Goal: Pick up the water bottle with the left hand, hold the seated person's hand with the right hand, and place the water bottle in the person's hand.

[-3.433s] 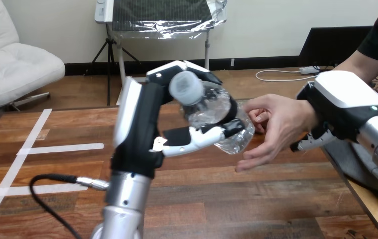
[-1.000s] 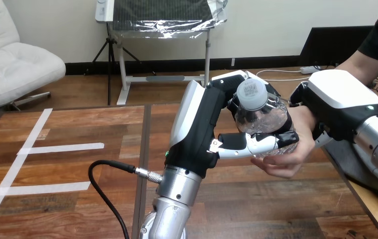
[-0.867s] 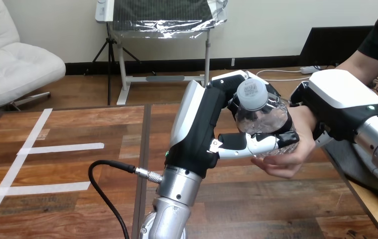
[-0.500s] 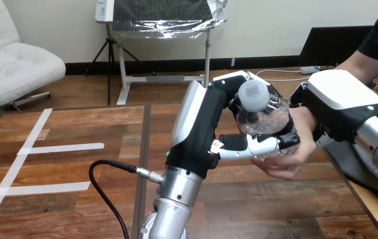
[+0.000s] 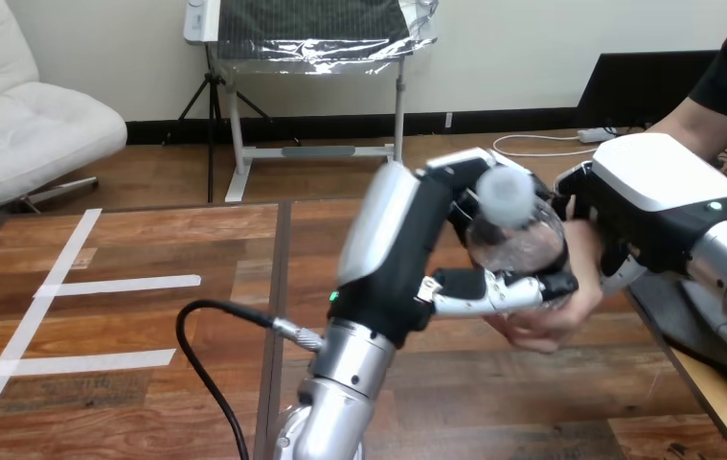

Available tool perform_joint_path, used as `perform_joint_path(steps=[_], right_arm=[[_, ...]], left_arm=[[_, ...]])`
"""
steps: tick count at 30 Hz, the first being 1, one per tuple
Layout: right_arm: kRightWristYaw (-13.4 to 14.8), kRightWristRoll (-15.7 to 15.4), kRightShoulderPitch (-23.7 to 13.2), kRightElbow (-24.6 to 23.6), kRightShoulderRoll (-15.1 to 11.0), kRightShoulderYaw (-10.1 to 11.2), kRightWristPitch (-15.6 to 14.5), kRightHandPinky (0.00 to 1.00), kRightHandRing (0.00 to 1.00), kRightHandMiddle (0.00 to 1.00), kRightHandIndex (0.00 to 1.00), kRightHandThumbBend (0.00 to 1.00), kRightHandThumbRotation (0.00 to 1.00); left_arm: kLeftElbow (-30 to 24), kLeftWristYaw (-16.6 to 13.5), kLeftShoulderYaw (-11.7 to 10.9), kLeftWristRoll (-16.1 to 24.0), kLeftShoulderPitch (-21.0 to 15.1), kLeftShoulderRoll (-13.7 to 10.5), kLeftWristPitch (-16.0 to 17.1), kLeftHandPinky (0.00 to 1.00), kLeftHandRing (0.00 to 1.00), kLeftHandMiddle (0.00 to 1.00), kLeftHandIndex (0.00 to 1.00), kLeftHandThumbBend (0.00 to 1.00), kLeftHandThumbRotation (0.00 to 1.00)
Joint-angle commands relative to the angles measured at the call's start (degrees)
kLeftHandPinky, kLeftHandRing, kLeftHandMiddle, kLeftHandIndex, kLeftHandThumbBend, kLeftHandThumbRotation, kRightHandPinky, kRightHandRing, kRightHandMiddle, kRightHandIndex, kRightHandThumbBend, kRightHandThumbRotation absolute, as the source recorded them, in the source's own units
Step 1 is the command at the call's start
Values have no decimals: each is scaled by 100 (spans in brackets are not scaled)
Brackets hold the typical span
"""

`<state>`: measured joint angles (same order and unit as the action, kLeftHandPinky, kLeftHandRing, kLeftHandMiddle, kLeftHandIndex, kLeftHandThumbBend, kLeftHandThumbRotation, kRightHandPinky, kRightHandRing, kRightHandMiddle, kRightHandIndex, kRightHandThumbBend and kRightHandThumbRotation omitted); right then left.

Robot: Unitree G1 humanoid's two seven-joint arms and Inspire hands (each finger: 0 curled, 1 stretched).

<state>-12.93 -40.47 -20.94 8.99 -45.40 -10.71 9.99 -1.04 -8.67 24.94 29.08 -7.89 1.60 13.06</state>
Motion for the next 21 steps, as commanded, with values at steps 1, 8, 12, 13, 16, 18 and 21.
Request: perform_joint_path(steps=[1, 8, 12, 13, 16, 18, 21], right_arm=[[-32, 156, -145, -422, -105, 285, 2, 73, 85, 87, 83, 92, 5], [-140, 230, -28, -529, -106, 369, 7, 83, 94, 93, 88, 94, 6], [-180, 273, 36, -591, -114, 411, 14, 85, 94, 94, 89, 94, 5], [-194, 279, 49, -605, -113, 415, 8, 85, 94, 94, 89, 94, 5], [-236, 284, 75, -642, -115, 425, -15, 86, 94, 94, 90, 94, 5], [-264, 281, 88, -666, -115, 432, -32, 86, 94, 94, 90, 93, 4], [-307, 268, 108, -706, -112, 437, -74, 86, 94, 95, 90, 93, 4]], left_arm=[[-220, 38, 187, 179, -291, 145, 31, 66, 81, 86, 89, 81, 40], [-234, 40, 177, 230, -295, 119, 97, 83, 89, 94, 97, 84, 53], [-297, 70, 178, 256, -295, 91, 60, 89, 90, 95, 98, 84, 59], [-307, 72, 170, 268, -297, 84, 50, 89, 90, 95, 98, 84, 60], [-317, 64, 157, 297, -297, 82, 35, 90, 89, 95, 98, 84, 62], [-317, 55, 149, 310, -294, 87, 33, 89, 89, 95, 97, 83, 62], [-302, 25, 134, 329, -297, 87, 58, 88, 88, 94, 96, 82, 63]])
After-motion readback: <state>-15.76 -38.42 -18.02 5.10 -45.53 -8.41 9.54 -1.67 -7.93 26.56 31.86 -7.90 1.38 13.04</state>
